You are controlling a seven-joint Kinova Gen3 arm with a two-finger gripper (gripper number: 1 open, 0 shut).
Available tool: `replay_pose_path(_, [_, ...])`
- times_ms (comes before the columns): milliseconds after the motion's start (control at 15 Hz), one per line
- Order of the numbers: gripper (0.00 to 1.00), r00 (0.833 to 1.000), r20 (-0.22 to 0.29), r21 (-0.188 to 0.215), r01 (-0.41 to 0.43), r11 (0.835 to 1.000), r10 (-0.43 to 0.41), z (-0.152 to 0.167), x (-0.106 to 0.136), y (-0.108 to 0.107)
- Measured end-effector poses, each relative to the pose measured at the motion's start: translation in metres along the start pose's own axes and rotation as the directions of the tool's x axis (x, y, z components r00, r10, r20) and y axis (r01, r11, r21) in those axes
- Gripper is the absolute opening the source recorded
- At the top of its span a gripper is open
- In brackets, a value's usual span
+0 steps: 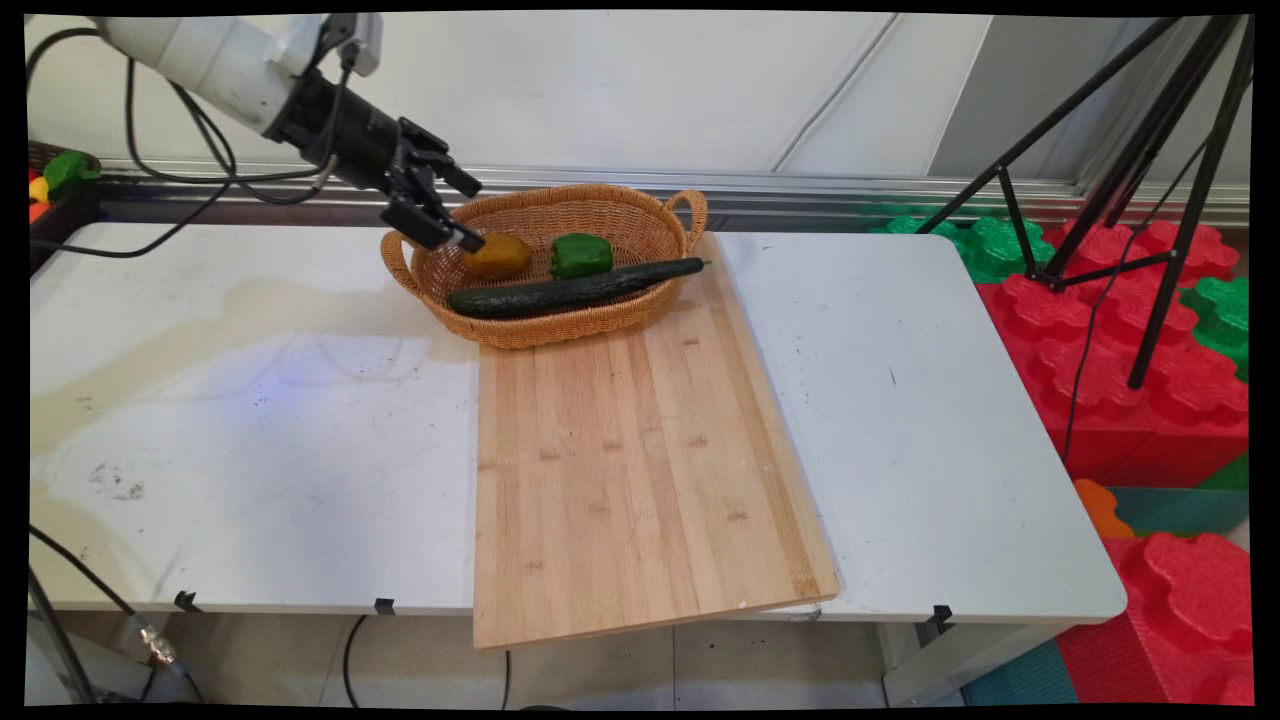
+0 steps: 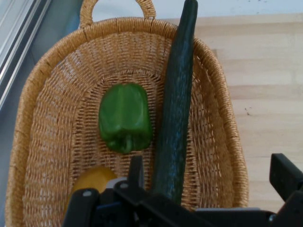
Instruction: Pick up the cucumber from the vegetable basket
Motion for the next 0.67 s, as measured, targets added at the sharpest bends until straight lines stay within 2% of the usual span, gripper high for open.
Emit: replay_pose_path(667, [1.00, 0.996, 0.052, -0.045, -0.066, 0.997, 0.068, 0.060, 0.009, -0.022])
